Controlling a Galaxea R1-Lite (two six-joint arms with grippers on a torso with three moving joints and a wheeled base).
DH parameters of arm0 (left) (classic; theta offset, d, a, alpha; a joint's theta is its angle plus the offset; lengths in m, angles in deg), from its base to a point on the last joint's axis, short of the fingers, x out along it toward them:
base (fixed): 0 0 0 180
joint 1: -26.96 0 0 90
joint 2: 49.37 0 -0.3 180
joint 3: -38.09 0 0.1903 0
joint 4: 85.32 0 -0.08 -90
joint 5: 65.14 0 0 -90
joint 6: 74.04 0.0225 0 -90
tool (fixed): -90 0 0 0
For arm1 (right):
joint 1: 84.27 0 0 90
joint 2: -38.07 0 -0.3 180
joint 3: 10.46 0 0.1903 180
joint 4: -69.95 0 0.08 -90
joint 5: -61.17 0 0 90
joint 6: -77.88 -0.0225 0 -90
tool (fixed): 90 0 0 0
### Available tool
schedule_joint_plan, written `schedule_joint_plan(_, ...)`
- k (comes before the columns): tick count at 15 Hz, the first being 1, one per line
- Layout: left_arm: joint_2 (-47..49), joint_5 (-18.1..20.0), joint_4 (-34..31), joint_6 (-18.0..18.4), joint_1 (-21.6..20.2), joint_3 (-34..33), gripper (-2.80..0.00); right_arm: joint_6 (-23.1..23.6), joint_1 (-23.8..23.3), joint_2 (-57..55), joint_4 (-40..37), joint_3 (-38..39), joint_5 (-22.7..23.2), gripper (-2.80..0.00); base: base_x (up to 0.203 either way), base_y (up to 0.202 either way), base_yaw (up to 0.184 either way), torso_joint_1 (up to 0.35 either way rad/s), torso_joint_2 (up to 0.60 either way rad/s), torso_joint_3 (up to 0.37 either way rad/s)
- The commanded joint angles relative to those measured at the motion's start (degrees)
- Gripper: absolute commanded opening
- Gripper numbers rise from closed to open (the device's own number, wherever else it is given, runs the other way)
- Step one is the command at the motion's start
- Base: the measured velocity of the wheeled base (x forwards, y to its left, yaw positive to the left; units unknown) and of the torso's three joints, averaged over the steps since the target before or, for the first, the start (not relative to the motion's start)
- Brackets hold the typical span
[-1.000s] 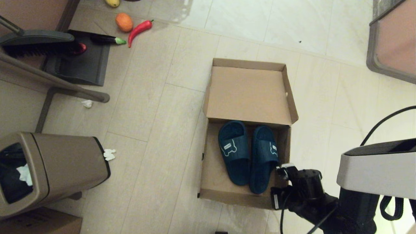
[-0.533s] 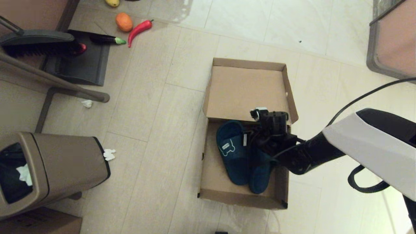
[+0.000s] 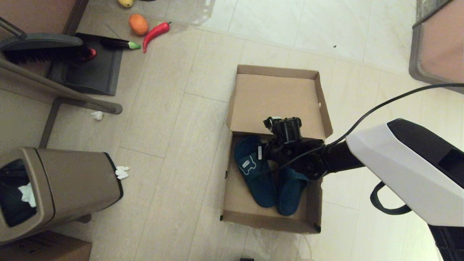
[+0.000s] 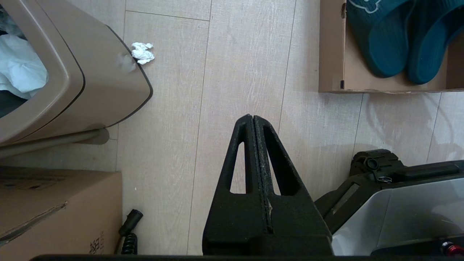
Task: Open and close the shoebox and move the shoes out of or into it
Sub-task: Put the shoes into the shoe box
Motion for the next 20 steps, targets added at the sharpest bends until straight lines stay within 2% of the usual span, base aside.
schedule_joint_plan(1,0.1,0.0,0.0,0.0,0.0,0.0,-2.80,-0.5,0.8,1.4,0.0,0.0,0.0,-2.80,0.000,0.000,0.000,0.000,0.00,0.000)
schedule_joint_plan(6,0.2,0.0,-0.3,0.0,0.0,0.0,-2.80,-1.3,3.4,2.5,-0.1,1.2,0.0,-2.80,0.000,0.000,0.000,0.000,0.00,0.000)
schedule_joint_plan(9,0.2,0.0,-0.3,0.0,0.0,0.0,-2.80,-1.2,4.7,0.3,-0.3,5.8,-0.7,-2.80,0.000,0.000,0.000,0.000,0.00,0.000)
schedule_joint_plan(11,0.1,0.0,-0.3,0.0,0.0,0.0,-2.80,-3.1,4.1,-1.2,1.6,8.3,-3.8,-2.80,0.000,0.000,0.000,0.000,0.00,0.000)
schedule_joint_plan(14,-0.1,0.0,-0.2,0.0,0.0,0.0,-2.80,-6.9,3.3,4.0,3.4,10.7,-3.4,-2.80,0.000,0.000,0.000,0.000,0.00,0.000)
schedule_joint_plan(18,-0.1,0.0,-0.2,0.0,0.0,0.0,-2.80,-7.6,3.0,14.4,3.5,19.6,-2.0,-2.80,0.000,0.000,0.000,0.000,0.00,0.000)
schedule_joint_plan(20,-0.1,0.0,-0.2,0.0,0.0,0.0,-2.80,-6.8,-0.4,14.8,3.8,24.2,-2.2,-2.80,0.000,0.000,0.000,0.000,0.00,0.000)
